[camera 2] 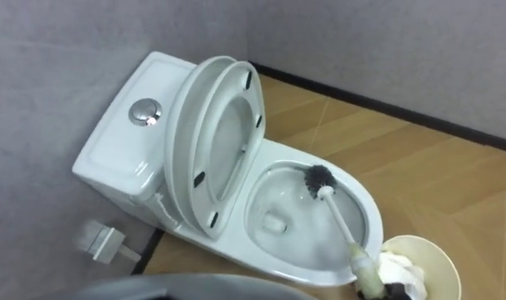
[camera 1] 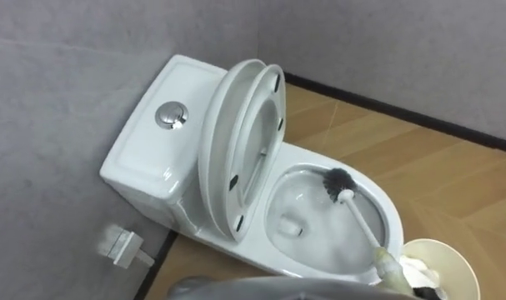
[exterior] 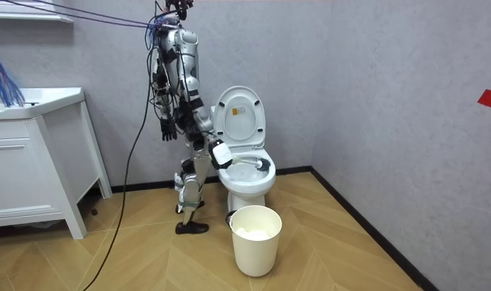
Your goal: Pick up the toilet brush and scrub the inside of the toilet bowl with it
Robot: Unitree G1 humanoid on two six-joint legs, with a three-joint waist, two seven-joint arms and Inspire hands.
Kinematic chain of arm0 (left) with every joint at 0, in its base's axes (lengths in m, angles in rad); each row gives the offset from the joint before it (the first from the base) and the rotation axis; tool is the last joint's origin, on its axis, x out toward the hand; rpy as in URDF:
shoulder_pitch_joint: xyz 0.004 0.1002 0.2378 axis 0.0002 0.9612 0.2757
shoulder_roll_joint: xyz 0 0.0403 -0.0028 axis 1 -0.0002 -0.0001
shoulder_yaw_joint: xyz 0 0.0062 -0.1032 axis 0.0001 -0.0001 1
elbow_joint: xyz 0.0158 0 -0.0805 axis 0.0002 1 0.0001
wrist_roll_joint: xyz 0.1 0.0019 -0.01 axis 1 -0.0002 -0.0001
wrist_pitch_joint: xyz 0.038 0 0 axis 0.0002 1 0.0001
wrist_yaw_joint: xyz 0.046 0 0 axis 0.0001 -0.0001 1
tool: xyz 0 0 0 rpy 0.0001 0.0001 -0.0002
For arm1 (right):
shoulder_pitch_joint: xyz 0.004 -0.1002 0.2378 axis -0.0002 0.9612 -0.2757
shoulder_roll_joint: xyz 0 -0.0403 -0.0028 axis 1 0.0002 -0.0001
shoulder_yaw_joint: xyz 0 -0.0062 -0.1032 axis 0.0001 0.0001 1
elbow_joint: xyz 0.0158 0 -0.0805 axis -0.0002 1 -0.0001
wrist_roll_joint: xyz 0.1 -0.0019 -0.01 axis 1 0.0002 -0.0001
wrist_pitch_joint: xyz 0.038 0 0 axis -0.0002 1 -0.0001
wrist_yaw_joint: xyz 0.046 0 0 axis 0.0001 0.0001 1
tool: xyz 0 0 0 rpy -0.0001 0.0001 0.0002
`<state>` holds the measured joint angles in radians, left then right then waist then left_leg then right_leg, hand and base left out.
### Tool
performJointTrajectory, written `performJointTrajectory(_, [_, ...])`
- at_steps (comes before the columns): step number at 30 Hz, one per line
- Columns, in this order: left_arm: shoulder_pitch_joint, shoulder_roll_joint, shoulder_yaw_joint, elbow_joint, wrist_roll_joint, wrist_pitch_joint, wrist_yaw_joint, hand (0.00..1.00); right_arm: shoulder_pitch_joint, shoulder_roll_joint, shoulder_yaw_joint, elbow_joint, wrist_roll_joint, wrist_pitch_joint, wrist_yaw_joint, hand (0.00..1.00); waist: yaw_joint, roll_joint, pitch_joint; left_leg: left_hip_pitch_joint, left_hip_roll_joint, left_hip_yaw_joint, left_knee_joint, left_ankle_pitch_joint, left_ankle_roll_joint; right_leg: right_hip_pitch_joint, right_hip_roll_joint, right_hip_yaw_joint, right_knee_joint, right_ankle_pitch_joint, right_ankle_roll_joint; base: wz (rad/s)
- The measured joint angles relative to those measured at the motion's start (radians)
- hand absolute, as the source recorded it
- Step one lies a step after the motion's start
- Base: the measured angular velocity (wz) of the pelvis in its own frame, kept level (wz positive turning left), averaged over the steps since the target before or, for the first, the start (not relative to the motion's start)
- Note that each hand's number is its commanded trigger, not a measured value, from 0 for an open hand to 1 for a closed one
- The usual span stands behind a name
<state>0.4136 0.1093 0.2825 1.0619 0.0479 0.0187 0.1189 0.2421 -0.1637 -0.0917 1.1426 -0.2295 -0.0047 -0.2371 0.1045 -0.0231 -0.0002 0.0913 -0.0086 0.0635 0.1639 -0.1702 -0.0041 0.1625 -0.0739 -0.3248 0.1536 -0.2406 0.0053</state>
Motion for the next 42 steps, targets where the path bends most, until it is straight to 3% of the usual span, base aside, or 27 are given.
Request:
performJointTrajectory(8, [-0.069, -0.003, 0.028, 0.019, 0.031, 0.006, 0.046, 0.0, 0.01, 0.022, -0.022, 0.035, 0.0, -0.016, -0.071, 1.0, -0.068, 0.017, 0.004, 0.04, 0.018, 0.063, -0.003, -0.031, -0.002, 0.01, 0.019, 0.084, 0.006, 0.0, -0.001, -0.26])
performJointTrajectory(16, [-0.112, -0.001, -0.013, 0.015, 0.152, 0.06, 0.072, 0.0, 0.025, 0.051, -0.017, 0.028, 0.0, 0.01, -0.101, 1.0, -0.105, 0.022, -0.0009, 0.06, 0.03, 0.128, -0.002, -0.057, 0.004, -0.012, 0.031, 0.168, 0.036, 0.0, 0.003, -0.27])
performJointTrajectory(21, [-0.117, 0.001, -0.032, 0.009, 0.203, 0.072, 0.096, 0.0, 0.027, 0.053, -0.017, 0.02, -0.004, 0.021, -0.101, 1.0, -0.126, 0.034, -0.0057, 0.077, 0.031, 0.158, 0.0, -0.065, 0.003, -0.016, 0.04, 0.212, 0.041, 0.003, 0.002, -0.19])
performJointTrajectory(27, [-0.145, 0.0, -0.053, 0.007, 0.224, 0.071, 0.126, 0.0, 0.019, 0.053, -0.018, 0.02, -0.004, 0.022, -0.101, 1.0, -0.132, 0.053, -0.0048, 0.086, 0.034, 0.176, -0.003, -0.066, 0.002, -0.026, 0.044, 0.242, 0.051, 0.002, 0.001, -0.12])
performJointTrajectory(36, [-0.15, 0.002, -0.094, -0.005, 0.228, 0.084, 0.151, 0.0, 0.013, 0.058, -0.017, 0.009, 0.027, 0.029, -0.101, 1.0, -0.158, 0.048, -0.0076, 0.079, 0.034, 0.181, -0.004, -0.066, 0.003, -0.037, 0.045, 0.25, 0.053, 0.002, 0.001, -0.02])
performJointTrajectory(42, [-0.148, 0.004, -0.095, -0.004, 0.229, 0.055, 0.151, 0.0, 0.045, 0.054, -0.019, -0.116, -0.105, 0.029, -0.125, 1.0, -0.154, 0.048, -0.0054, 0.077, 0.033, 0.194, -0.012, -0.066, 0.003, -0.049, 0.046, 0.262, 0.053, 0.003, 0.001, -0.06])
